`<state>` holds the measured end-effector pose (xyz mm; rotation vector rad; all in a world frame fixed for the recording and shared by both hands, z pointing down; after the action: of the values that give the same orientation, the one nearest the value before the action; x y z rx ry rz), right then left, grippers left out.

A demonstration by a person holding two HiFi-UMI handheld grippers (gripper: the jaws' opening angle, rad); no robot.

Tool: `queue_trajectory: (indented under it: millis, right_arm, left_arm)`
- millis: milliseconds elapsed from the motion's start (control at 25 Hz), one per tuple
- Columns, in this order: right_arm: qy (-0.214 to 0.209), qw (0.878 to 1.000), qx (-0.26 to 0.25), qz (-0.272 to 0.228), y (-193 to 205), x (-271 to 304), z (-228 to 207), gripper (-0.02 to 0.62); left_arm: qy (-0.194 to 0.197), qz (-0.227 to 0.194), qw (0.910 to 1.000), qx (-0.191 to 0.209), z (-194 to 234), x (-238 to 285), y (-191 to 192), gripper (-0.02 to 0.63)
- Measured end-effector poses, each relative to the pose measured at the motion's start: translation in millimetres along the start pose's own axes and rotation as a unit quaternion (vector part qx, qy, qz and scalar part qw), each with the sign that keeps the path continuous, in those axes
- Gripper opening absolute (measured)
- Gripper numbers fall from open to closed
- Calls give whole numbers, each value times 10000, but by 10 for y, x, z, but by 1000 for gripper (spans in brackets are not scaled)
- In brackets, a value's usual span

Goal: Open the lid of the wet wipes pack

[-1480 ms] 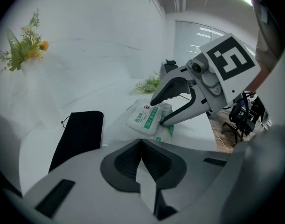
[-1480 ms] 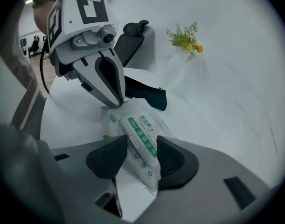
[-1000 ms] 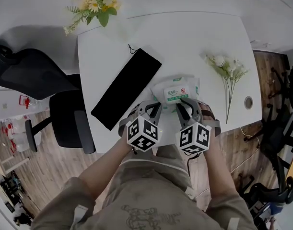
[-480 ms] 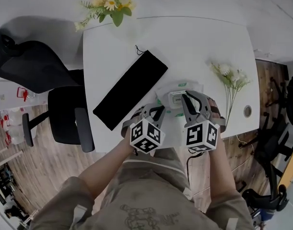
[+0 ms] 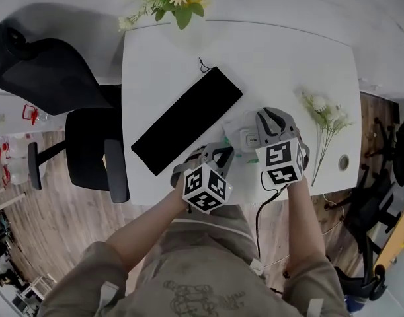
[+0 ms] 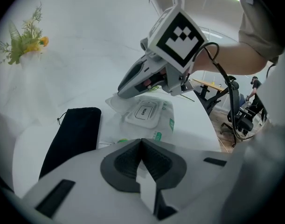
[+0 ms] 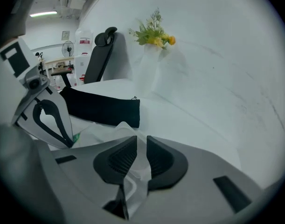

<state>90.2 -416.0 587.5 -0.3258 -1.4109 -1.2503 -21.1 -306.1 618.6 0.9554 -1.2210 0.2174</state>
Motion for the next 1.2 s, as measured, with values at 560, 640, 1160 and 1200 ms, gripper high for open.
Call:
queue_trajectory:
  millis: [560,640,1160,1200]
  right_arm:
    - [-646,9928,1007,-78,-52,-172,-134,44]
    - [-654,9896,1224,-372,-94,-381,-186,43]
    - [-255,9625,1829,-1985,-310,-2010,-272,35]
    - [-220,9600,1849,-2090,-316,-2124,-256,35]
  left_arm:
    - [-235,90,9997,-49,158,-181,62,18]
    - [-332,-29,9993,-191,268,-338,41,17]
    - [-1128,-1112,9874,2,497,-1613,-557,18]
    - [-1152,-1187,9862,51,470,-1695,-597,17]
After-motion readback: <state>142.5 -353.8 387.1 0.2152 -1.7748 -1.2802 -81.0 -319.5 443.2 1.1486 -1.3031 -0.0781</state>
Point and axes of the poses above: the fingertips, and each gripper's own axes: x forward along the fingers, z to its left, y out of its underside, the point moved 9 cm from there along -x, backward along the fingers, and after that the axes turned 12 degrees about z, right-handed, at the moved point
